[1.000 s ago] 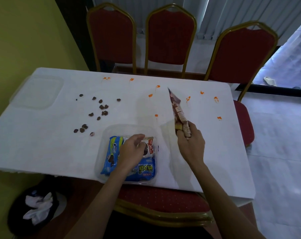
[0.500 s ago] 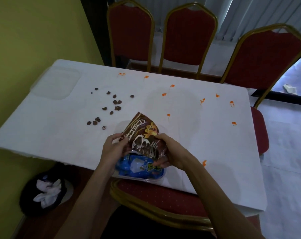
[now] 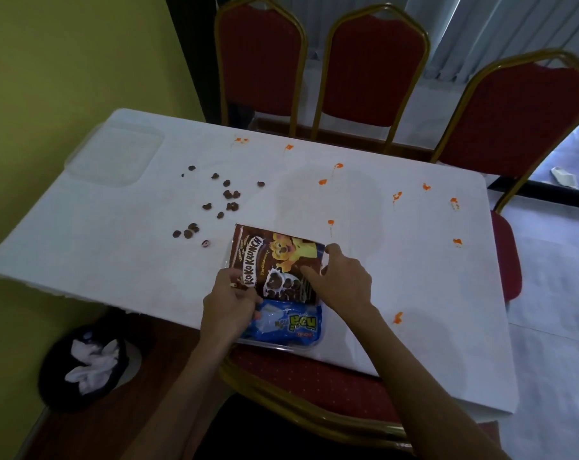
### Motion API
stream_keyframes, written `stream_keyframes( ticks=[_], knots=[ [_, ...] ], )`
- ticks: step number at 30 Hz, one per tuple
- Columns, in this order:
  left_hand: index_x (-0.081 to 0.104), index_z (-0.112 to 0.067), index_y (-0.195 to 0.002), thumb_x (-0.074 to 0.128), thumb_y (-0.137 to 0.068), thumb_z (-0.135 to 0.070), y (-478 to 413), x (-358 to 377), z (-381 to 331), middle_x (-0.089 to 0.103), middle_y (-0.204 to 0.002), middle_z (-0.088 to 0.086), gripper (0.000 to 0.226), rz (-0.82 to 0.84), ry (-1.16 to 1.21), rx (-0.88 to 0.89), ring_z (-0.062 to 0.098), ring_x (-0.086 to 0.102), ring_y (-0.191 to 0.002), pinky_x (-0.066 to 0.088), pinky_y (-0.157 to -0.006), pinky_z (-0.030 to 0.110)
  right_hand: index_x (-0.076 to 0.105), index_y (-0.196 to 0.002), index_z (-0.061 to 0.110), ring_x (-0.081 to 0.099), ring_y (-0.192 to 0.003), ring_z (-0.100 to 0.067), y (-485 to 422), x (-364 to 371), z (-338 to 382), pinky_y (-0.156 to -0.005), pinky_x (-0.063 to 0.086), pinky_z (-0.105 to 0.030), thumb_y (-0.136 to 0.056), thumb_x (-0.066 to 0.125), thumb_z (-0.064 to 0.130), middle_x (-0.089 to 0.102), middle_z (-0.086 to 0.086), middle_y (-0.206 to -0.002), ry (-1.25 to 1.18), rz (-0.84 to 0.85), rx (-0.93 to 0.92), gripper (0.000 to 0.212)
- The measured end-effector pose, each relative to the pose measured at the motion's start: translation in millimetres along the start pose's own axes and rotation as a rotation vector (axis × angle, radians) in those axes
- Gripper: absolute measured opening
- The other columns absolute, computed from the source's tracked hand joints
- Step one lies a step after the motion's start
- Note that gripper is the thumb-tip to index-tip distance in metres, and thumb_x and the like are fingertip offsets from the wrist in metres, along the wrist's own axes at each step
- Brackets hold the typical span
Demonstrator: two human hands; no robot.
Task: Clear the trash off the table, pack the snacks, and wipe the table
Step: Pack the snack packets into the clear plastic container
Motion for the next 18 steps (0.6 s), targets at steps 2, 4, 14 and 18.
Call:
stream_keyframes(
  ticks=[2,4,14,18],
  knots=[
    [0.052,-0.031,-0.116,0.058,-0.095,-0.018,1.8,3.0,-7.9,0.073,-0.088,-0.004,0.026,0.008,-0.110,0.119,0.010,0.070,-0.074,0.056,-0.065,0.025,0.052,-0.118,0.018,0.065,-0.087,-0.023,1.0,0.6,-0.3,-0.068,0.048,-0.031,-0.089,0.059,0.055,0.067,-0.003,-0.101,0.110,-0.039,-0.037,0.047],
    [0.057,-0.026,-0.121,0.057,-0.096,-0.018,-1.9,8.5,-18.7,0.069,-0.101,-0.007,0.026,-0.003,-0.193,0.276,0.001,0.063,-0.087,0.046,-0.068,0.012,0.053,-0.118,0.017,0.062,-0.089,-0.023,2.4,2.8,1.2,-0.067,0.045,-0.031,-0.089,0.061,0.048,0.061,-0.005,-0.106,0.134,-0.086,-0.067,0.044],
    [0.047,-0.011,-0.144,0.039,-0.100,-0.028,-66.9,38.8,-6.9,0.039,-0.156,0.008,0.048,0.089,-0.722,0.717,0.023,0.029,-0.148,0.011,-0.121,0.035,0.043,-0.142,0.022,0.036,-0.139,-0.029,0.1,38.2,13.3,-0.109,0.027,-0.056,-0.090,0.051,0.041,0.040,-0.005,-0.151,0.227,-0.011,-0.350,0.056],
    [0.051,-0.011,-0.141,0.026,-0.096,-0.041,-69.3,38.4,6.3,0.039,-0.156,0.007,0.059,0.087,-0.826,0.739,0.021,0.037,-0.143,0.023,-0.121,0.046,0.037,-0.147,0.023,0.030,-0.144,-0.026,-2.3,46.8,3.3,-0.114,0.020,-0.060,-0.096,0.034,0.051,0.034,-0.003,-0.157,0.260,0.085,-0.359,0.058]
  ],
)
Point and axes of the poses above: each hand's wrist, its own y-axis away from the middle knuckle, its own x-axis out of the palm, z = x × y, the point moved 1 cm from there along -y, towards the middle knuckle
